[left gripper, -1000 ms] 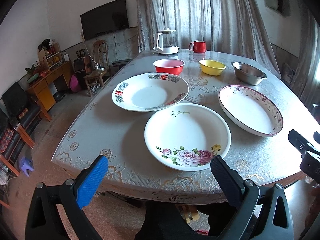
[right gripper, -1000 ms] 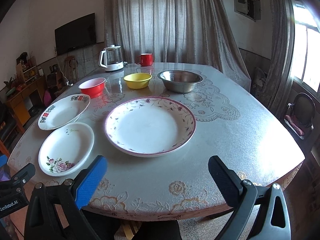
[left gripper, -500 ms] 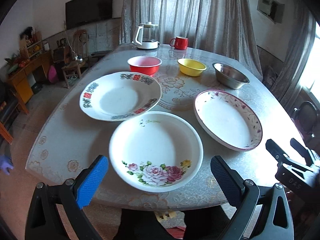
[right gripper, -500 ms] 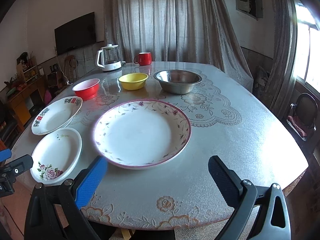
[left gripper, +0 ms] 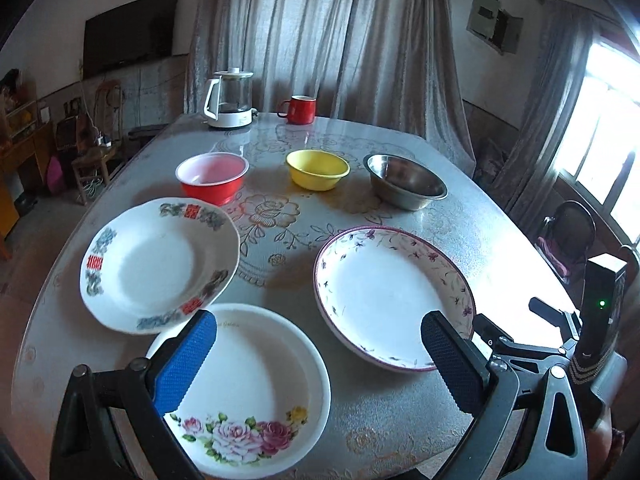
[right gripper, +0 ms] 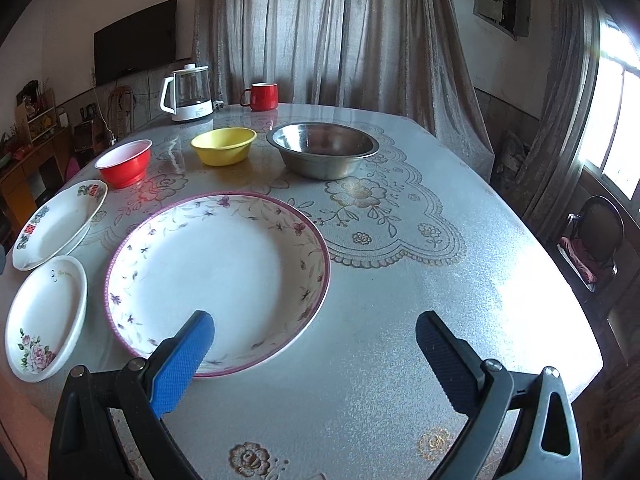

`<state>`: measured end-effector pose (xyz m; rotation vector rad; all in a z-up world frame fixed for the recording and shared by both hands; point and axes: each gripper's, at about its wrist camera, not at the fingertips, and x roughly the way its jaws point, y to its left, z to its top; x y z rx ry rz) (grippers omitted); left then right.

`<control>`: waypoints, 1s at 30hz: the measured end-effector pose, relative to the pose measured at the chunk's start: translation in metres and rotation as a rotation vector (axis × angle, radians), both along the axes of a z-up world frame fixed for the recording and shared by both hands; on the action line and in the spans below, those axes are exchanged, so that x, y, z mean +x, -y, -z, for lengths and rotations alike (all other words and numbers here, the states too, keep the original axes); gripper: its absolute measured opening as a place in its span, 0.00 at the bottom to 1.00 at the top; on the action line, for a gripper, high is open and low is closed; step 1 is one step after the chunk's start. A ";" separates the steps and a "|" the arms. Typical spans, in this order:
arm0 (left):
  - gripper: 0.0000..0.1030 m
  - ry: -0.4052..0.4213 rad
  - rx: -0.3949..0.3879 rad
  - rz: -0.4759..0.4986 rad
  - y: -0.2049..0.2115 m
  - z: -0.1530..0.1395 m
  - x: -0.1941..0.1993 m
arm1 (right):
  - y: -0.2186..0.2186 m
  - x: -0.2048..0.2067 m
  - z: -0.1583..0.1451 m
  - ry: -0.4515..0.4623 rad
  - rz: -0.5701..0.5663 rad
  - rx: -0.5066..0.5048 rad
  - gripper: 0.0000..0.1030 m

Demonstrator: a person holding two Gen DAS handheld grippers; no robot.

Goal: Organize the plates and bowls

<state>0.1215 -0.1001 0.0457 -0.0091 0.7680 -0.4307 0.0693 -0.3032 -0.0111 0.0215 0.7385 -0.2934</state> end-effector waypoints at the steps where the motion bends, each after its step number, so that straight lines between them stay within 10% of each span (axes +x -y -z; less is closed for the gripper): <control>1: 1.00 -0.004 0.005 0.006 0.003 0.001 0.007 | 0.004 0.003 0.001 -0.009 0.005 0.000 0.99; 18: 0.92 -0.130 0.048 0.013 0.034 0.038 0.101 | 0.050 0.053 0.024 -0.135 -0.047 0.211 0.70; 30: 0.53 -0.278 0.094 0.100 0.052 0.074 0.127 | 0.064 0.070 0.038 -0.195 -0.100 0.404 0.40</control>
